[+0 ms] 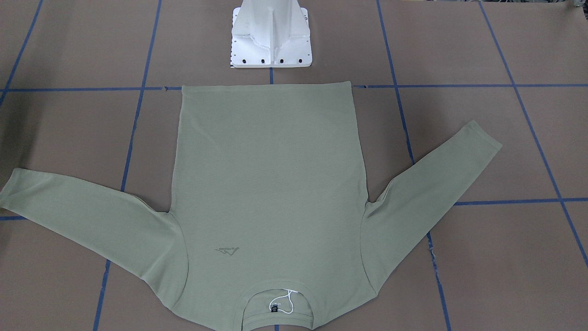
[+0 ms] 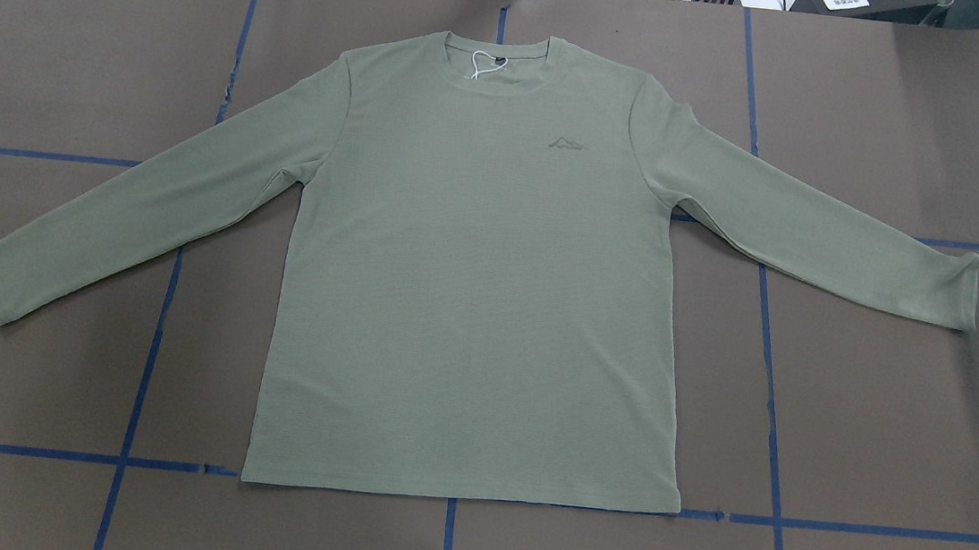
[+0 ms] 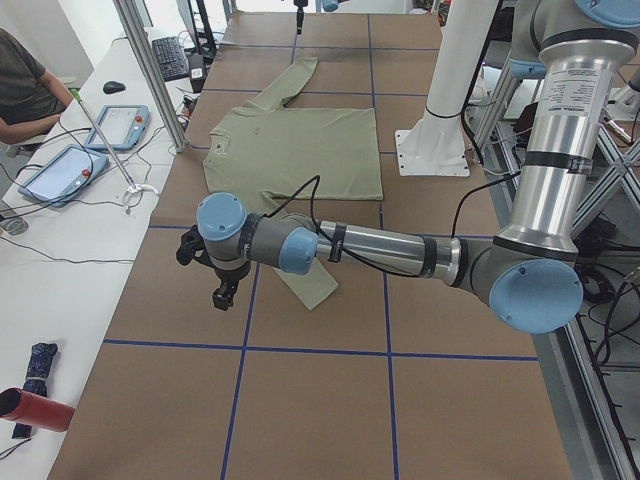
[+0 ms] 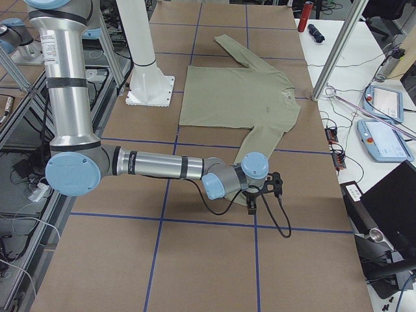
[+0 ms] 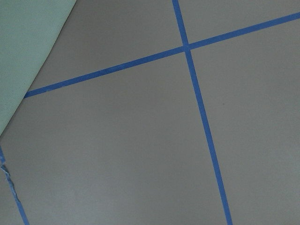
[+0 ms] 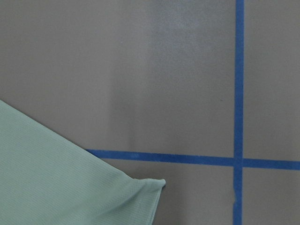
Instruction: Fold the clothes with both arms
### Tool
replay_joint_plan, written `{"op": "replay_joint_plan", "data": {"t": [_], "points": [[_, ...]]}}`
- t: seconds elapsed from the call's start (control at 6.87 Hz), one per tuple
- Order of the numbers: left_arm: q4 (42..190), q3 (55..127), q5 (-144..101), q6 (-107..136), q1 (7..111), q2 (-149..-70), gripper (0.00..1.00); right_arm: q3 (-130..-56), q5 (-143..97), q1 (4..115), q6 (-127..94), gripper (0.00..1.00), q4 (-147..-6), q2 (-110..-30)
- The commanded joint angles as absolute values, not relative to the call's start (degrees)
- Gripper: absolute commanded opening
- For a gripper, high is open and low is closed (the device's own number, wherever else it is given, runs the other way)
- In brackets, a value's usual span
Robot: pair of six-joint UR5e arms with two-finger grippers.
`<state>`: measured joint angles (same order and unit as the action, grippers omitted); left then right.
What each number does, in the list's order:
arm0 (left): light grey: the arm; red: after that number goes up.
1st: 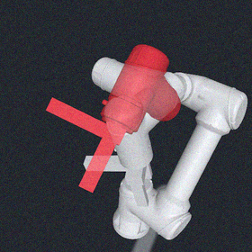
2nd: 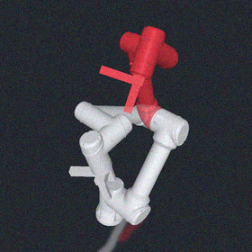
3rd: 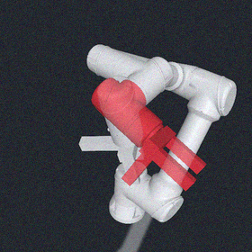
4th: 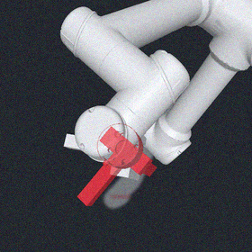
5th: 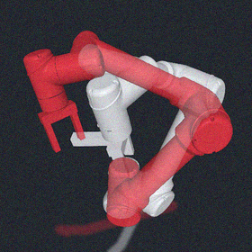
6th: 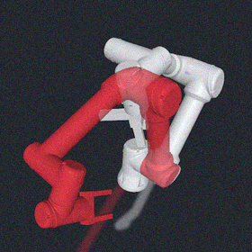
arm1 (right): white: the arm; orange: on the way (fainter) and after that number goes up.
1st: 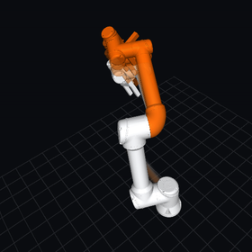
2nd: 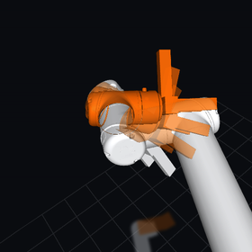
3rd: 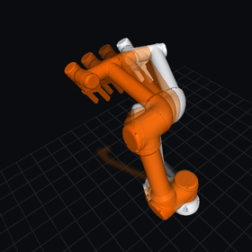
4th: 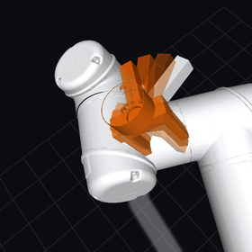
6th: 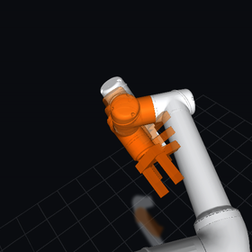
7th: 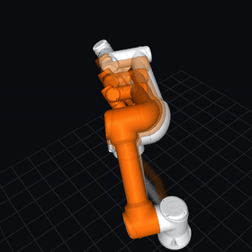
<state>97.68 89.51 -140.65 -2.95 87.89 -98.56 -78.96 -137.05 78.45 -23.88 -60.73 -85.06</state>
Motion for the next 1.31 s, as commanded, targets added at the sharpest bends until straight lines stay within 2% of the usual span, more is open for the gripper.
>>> {"op": "replay_joint_plan", "data": {"t": [0.0,0.29,0.44,0.73,1.02,1.16], "points": [[97.8,90.0,-140.7,-3.0,87.8,-98.5,1.0,-73.9,-137.2,77.3,-29.3,1.0,-58.7,-81.3],[99.0,89.9,-140.7,-2.9,87.8,-98.5,1.0,-66.0,-138.8,75.6,-31.8,1.0,-58.1,-76.9],[99.2,90.0,-140.7,-2.9,87.8,-98.5,1.0,-65.1,-139.7,74.9,-31.9,0.99,-58.1,-76.3],[100.5,89.9,-140.7,-2.8,87.8,-98.5,1.0,-62.7,-139.7,71.8,-31.7,0.91,-58.0,-76.5],[100.5,89.9,-140.7,-2.9,87.8,-98.5,1.0,-62.8,-139.7,71.8,-31.4,0.86,-57.9,-77.3],[100.5,90.0,-140.7,-2.9,87.8,-98.5,1.0,-63.4,-139.9,71.8,-31.5,0.77,-57.9,-77.7]]}}
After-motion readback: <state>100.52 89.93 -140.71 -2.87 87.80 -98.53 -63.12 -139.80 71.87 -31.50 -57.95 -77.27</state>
